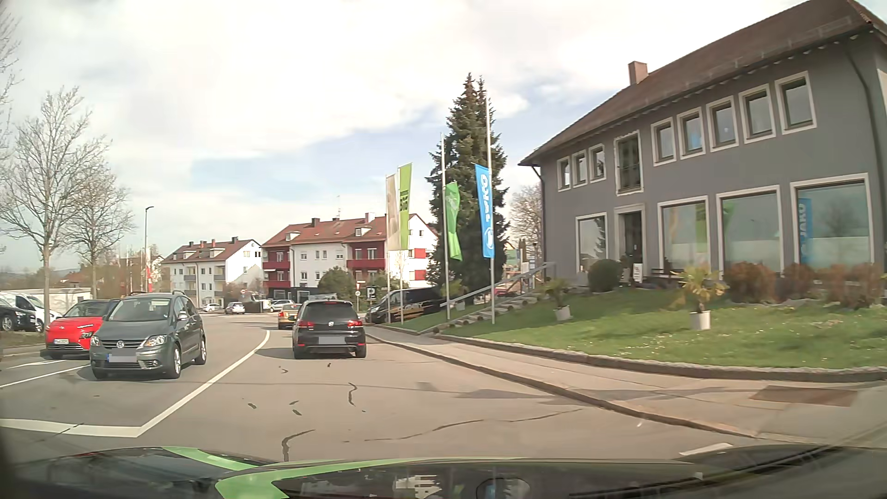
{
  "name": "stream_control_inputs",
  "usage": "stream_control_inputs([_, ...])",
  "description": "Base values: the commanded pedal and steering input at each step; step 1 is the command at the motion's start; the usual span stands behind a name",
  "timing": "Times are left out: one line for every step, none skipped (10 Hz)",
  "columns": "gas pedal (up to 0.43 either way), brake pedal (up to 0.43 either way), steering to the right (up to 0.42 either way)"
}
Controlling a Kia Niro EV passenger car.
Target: Follow the waypoints while adhering to traffic rules and regulations
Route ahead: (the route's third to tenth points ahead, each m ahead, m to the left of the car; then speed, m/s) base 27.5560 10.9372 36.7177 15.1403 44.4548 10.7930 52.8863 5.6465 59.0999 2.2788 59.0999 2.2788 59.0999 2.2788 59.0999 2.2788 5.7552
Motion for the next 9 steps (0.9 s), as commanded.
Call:
stream_control_inputs([0.130, 0.000, -0.246])
stream_control_inputs([0.130, 0.000, -0.213])
stream_control_inputs([0.130, 0.000, -0.181])
stream_control_inputs([0.118, 0.000, -0.171])
stream_control_inputs([0.110, 0.000, -0.163])
stream_control_inputs([0.020, 0.000, -0.148])
stream_control_inputs([0.000, 0.000, -0.131])
stream_control_inputs([0.000, 0.000, -0.110])
stream_control_inputs([0.000, 0.000, -0.094])
